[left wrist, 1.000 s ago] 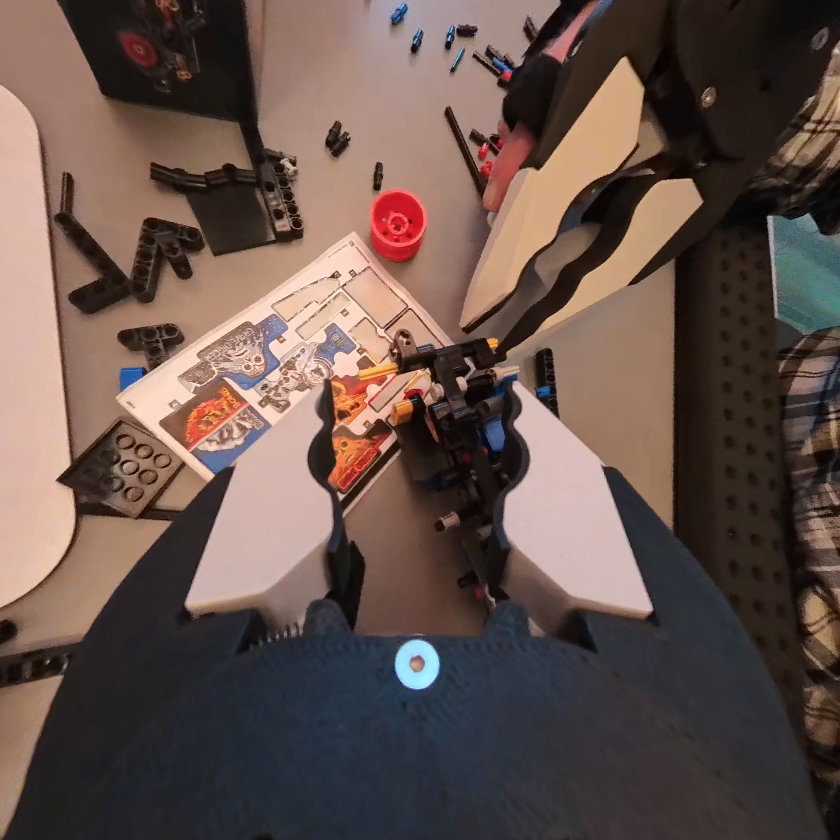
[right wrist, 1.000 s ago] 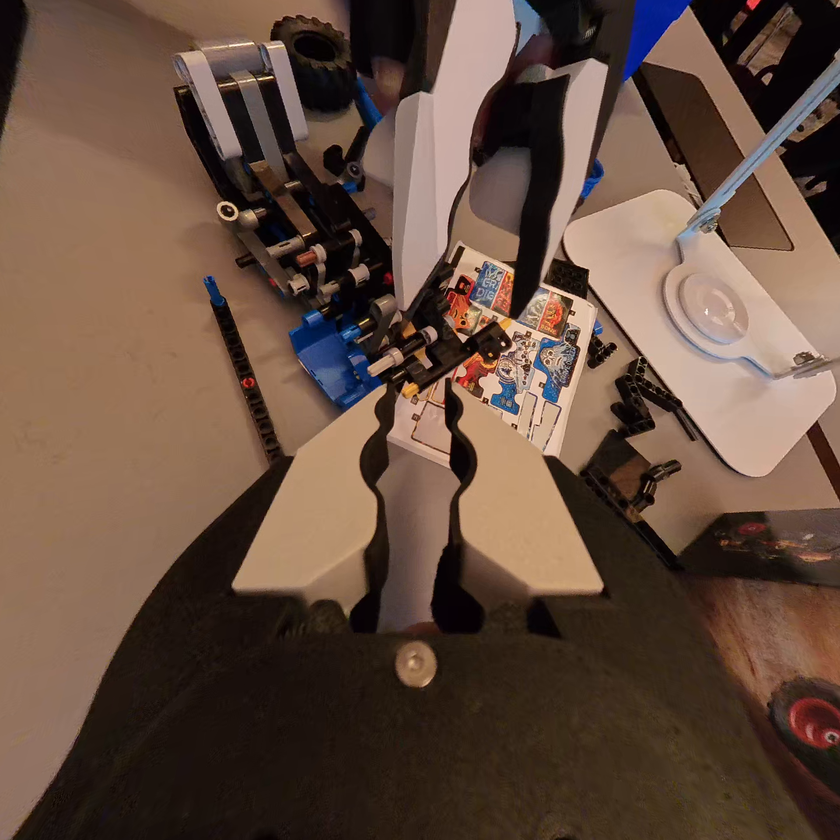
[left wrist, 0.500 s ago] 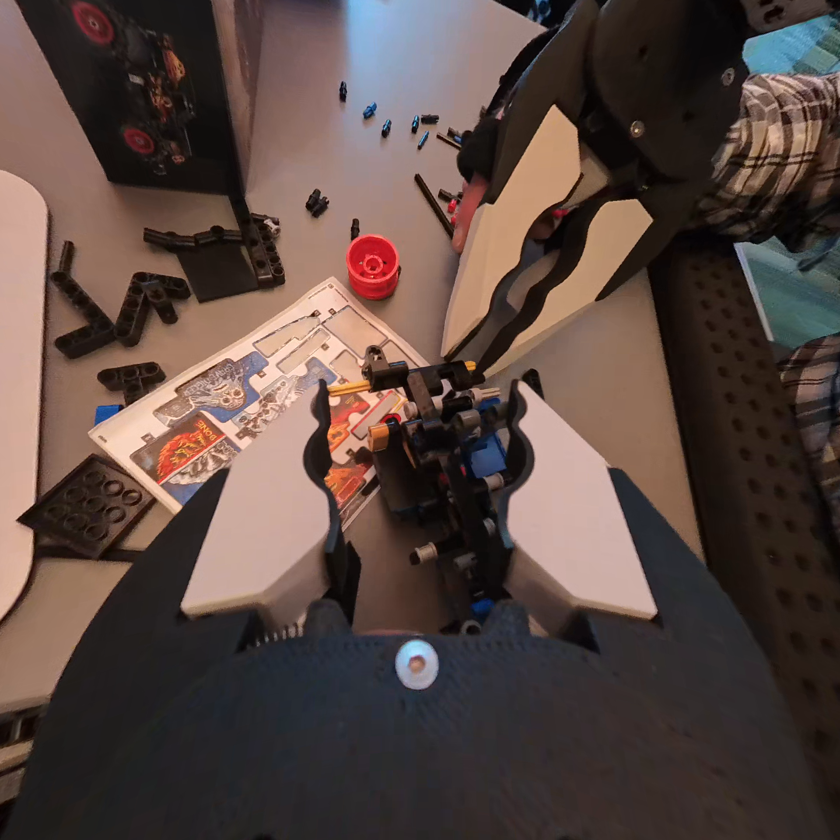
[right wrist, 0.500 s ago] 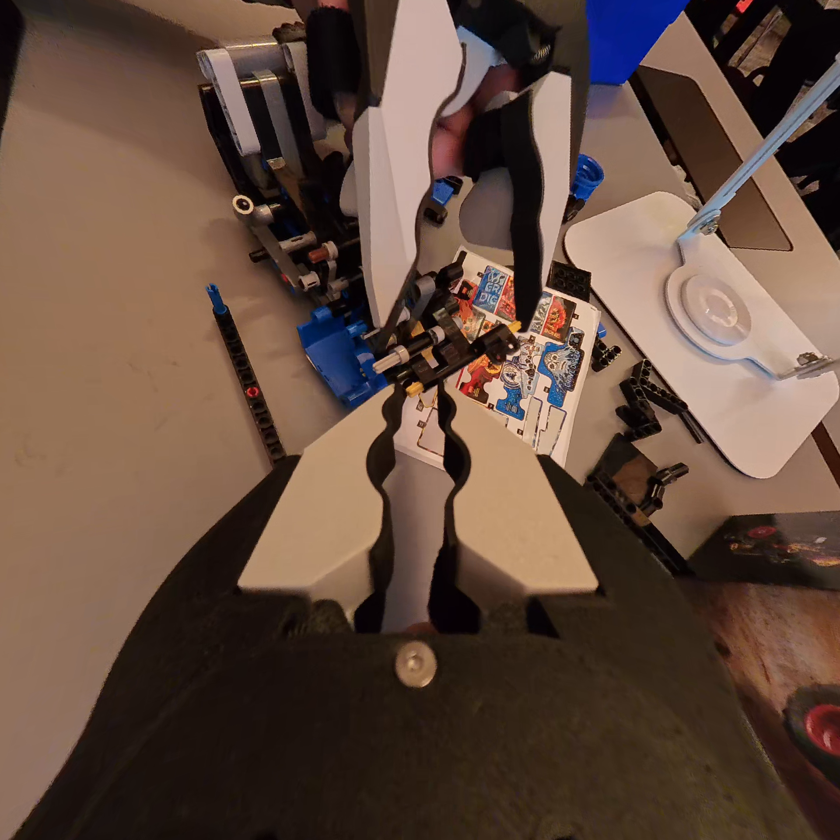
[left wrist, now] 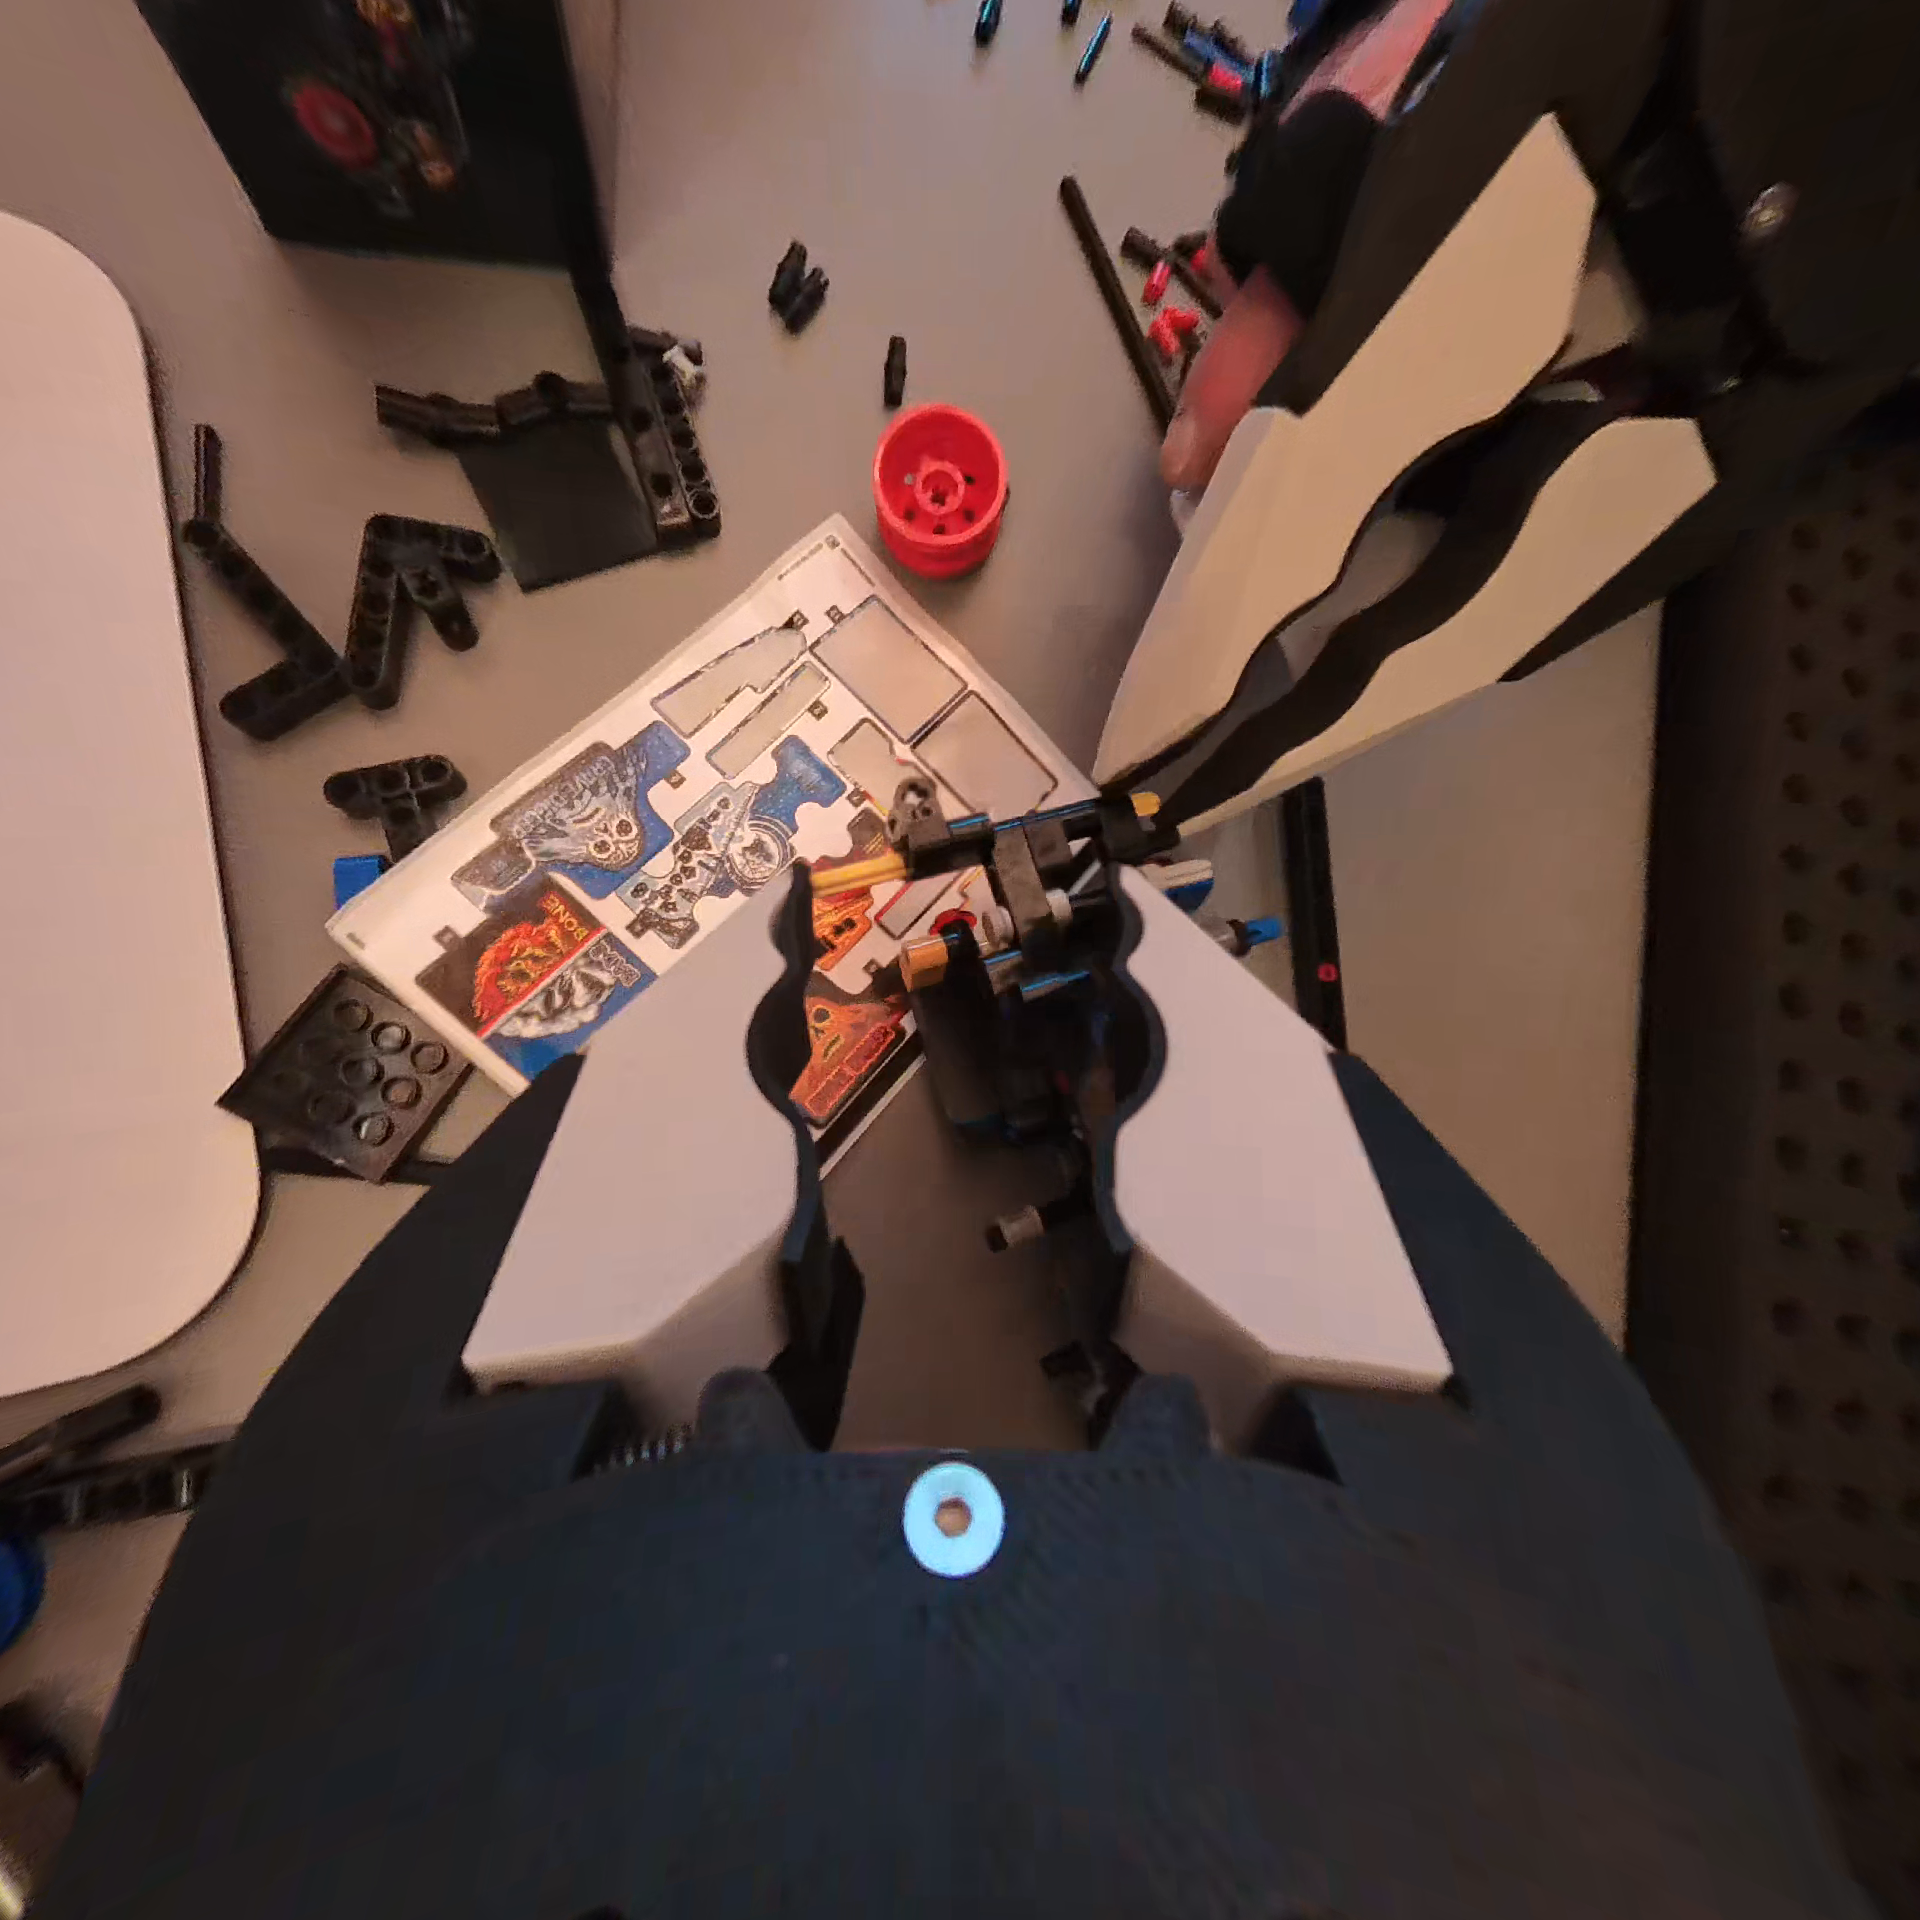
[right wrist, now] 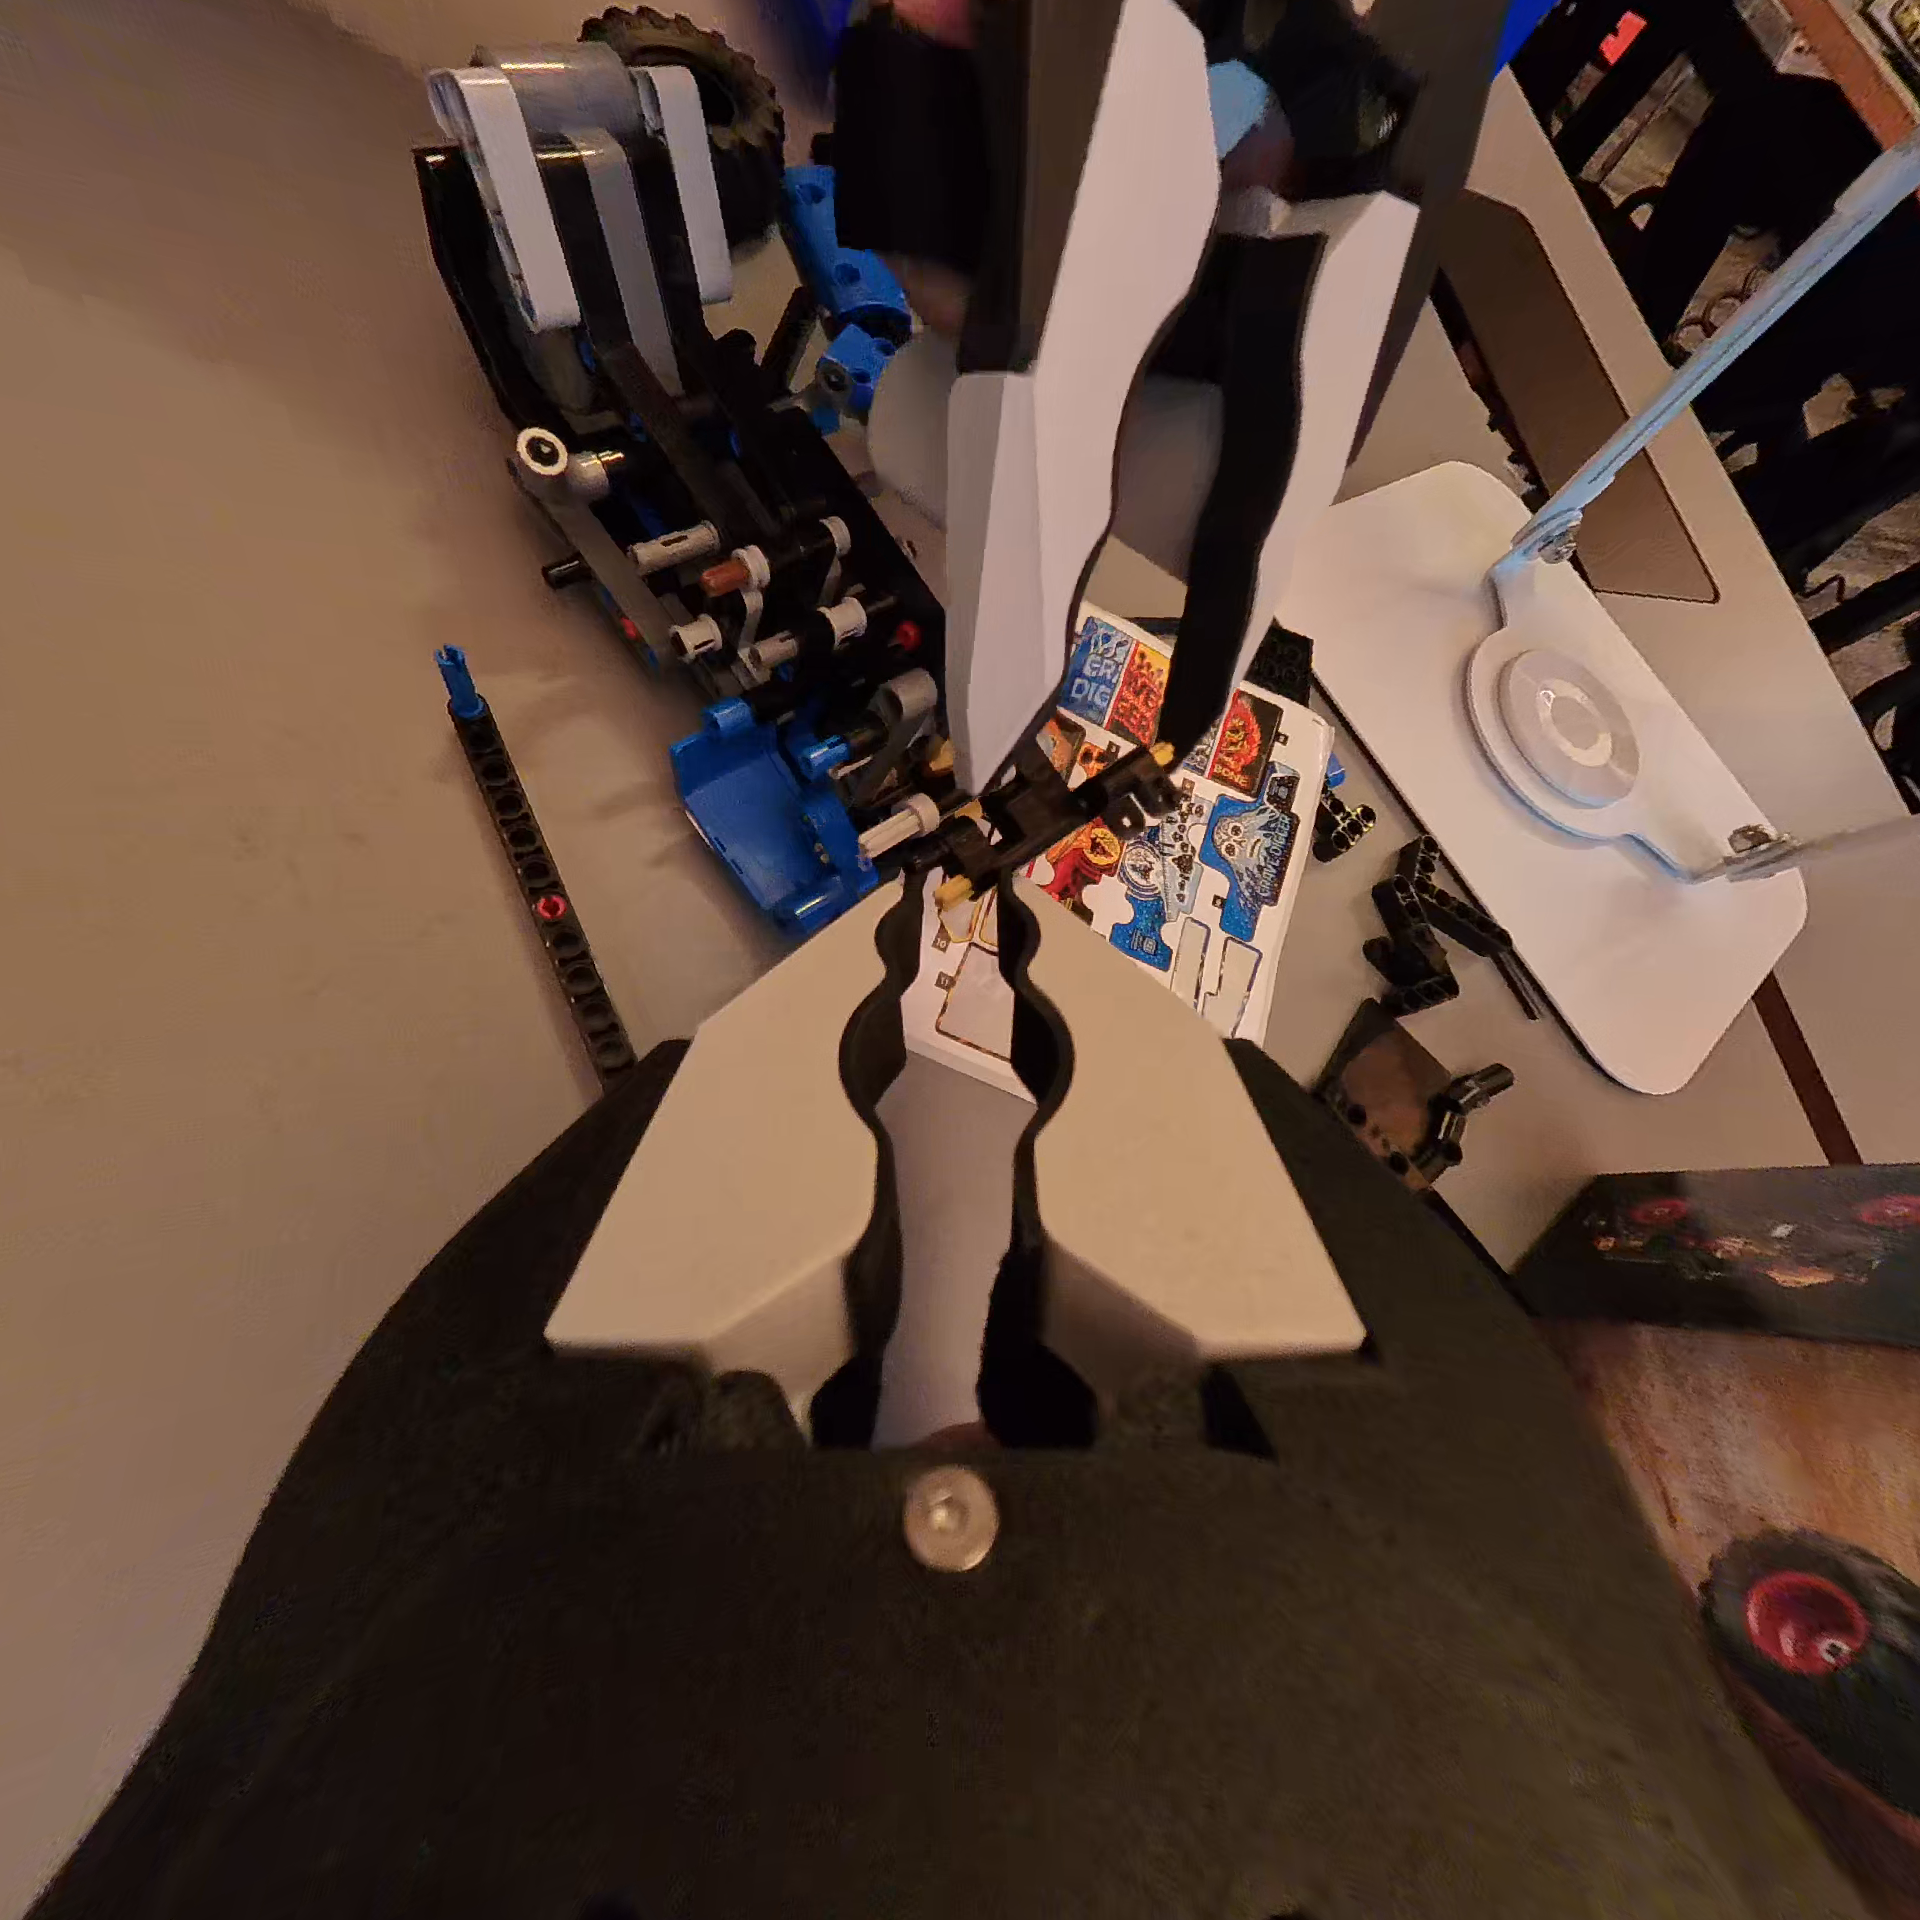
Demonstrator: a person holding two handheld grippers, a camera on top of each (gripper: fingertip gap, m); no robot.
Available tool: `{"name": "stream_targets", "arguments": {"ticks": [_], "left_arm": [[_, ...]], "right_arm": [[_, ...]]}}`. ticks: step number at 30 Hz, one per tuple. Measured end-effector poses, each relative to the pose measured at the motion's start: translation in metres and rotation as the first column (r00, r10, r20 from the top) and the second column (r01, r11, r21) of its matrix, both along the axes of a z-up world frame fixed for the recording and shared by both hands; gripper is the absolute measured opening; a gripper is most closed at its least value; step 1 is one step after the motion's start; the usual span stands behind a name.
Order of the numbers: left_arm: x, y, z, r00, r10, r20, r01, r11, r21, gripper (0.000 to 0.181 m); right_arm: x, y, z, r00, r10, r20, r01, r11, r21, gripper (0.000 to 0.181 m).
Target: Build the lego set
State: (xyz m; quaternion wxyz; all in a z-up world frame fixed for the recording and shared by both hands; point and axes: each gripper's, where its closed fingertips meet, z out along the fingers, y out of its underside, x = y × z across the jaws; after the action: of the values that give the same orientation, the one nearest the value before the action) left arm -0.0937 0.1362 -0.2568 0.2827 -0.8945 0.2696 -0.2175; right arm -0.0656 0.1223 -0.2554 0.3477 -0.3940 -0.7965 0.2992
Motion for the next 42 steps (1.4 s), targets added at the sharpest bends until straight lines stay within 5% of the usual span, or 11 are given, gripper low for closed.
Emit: {"name": "stream_targets", "arguments": {"ticks": [12, 42], "left_arm": [[-0.0003, -0.0008, -0.0064, 0.982, -0.016, -0.189, 0.014, 1.0, -0.016, 0.05], [0.0, 0.0014, -0.0075, 0.977, -0.024, -0.214, 0.034, 0.998, 0.043, 0.049]], "right_arm": [[-0.0009, -0.0032, -0.0002, 1.0, -0.008, -0.012, 0.009, 1.0, 0.028, 0.011], [-0.0022, -0.0065, 0.0007, 0.999, -0.014, -0.044, 0.017, 0.998, 0.066, 0.01]]}}
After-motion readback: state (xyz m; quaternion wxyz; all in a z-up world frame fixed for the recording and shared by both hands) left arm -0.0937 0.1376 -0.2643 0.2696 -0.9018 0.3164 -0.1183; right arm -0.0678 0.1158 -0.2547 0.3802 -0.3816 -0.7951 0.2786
